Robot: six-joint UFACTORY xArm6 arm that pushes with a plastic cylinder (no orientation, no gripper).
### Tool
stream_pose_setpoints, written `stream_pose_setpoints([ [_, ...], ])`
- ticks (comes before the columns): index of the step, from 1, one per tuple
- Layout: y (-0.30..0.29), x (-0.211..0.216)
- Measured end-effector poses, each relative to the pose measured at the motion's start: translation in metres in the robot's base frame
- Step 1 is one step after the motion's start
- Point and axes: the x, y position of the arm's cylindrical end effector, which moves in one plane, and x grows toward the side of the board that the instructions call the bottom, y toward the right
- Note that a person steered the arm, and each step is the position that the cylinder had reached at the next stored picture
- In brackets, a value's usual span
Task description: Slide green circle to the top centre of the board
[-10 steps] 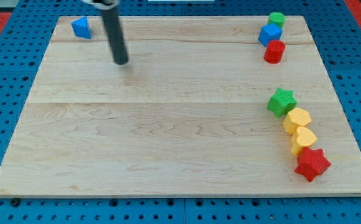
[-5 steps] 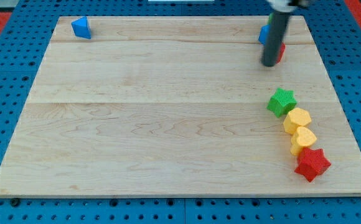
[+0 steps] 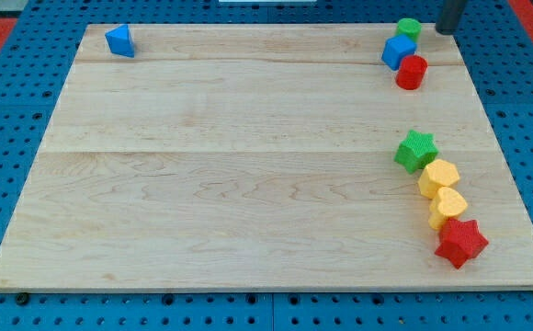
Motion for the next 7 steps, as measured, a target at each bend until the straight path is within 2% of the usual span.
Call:
stream_pose_setpoints([
  [2, -0.128, -0.005],
  [4, -0.126, -0.025],
  [6, -0.207, -0.012],
  [7, -0.201, -0.012],
])
